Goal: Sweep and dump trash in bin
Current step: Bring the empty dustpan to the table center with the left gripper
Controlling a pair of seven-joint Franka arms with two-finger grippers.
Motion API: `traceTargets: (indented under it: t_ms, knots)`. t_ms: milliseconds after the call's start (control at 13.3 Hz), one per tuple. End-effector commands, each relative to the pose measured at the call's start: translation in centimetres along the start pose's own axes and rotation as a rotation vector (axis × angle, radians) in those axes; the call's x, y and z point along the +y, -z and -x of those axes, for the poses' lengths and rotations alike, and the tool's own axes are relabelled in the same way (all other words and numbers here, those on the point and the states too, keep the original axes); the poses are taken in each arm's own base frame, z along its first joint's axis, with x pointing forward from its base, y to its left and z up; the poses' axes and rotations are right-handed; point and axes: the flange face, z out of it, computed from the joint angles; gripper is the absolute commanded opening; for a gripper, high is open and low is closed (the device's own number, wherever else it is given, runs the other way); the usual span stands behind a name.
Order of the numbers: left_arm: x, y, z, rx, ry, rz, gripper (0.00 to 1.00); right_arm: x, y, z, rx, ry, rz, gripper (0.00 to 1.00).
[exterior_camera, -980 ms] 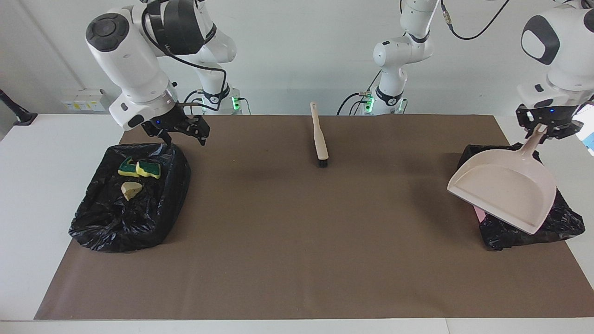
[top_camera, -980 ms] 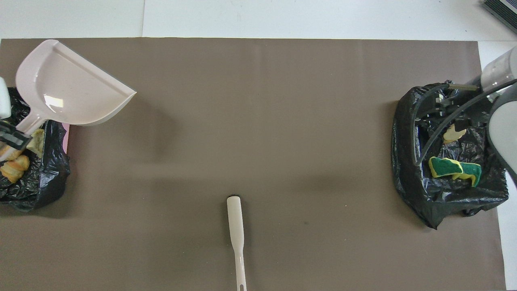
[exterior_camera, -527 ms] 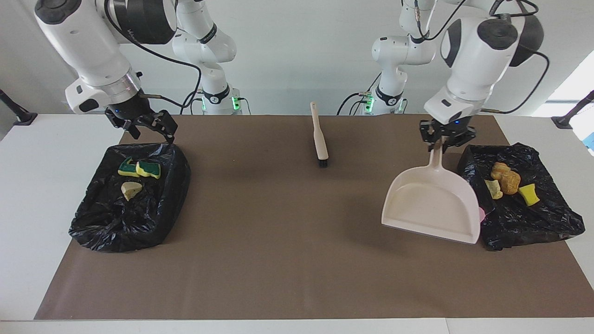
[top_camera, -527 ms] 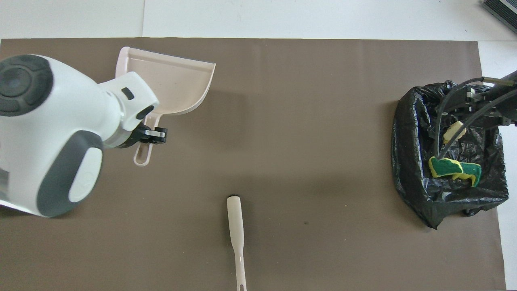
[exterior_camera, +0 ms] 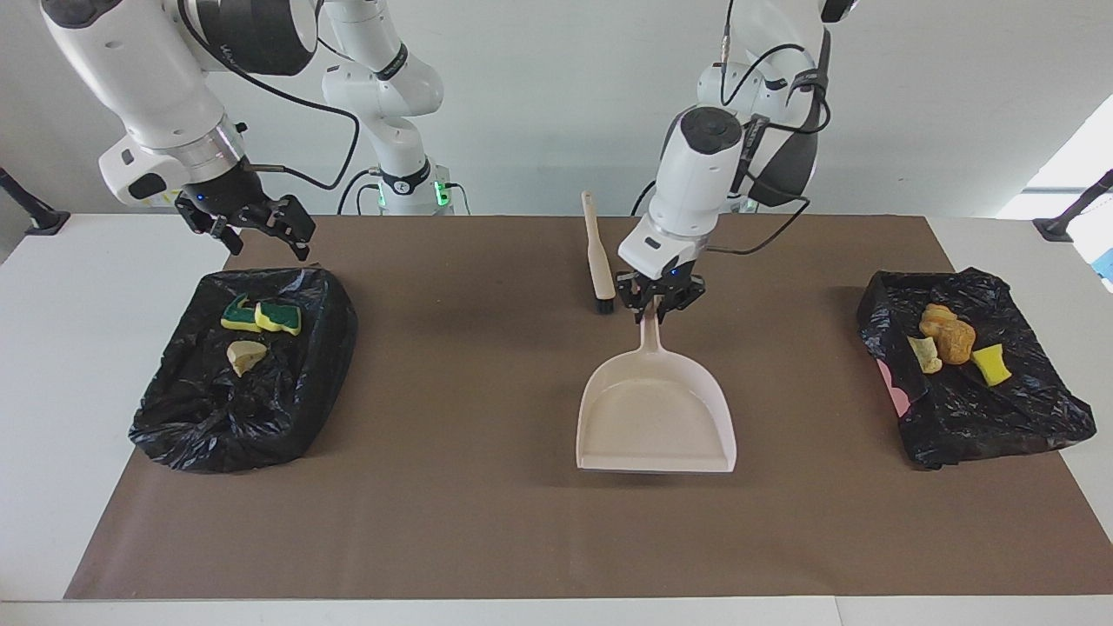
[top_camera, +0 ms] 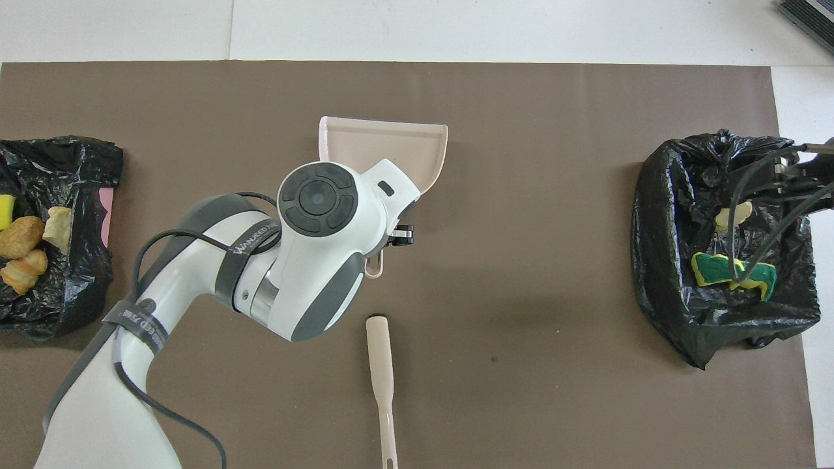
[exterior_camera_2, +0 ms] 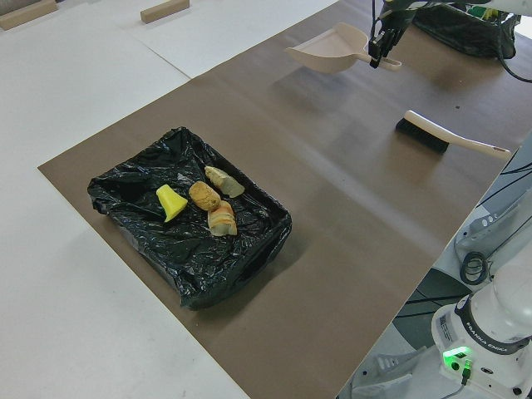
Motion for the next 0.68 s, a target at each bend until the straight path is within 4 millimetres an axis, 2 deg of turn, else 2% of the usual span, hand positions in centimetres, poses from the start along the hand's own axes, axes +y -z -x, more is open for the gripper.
traceTargets:
  t_ms: [0,151,452,603]
  knots:
    - [1.0,-1.6,1.1,-0.004,0.01,0.033,0.0,0.1,0.3,0.9,0.003,-0.005,-0.008,1.0]
    - [1.5,-2.5,1.9,-0.01,-0.002,0.042,0.0,0.4,1.0,1.8,-0.012,-0.011,-0.023,1.0]
    - [2.6,-4.3,3.4,-0.019,-0.001,0.059,0.0,0.5,1.3,1.9,0.002,-0.01,-0.02,1.0]
    - [2.6,-4.5,3.4,-0.018,0.025,0.059,0.0,0.2,1.3,1.9,0.002,-0.007,-0.02,1.0]
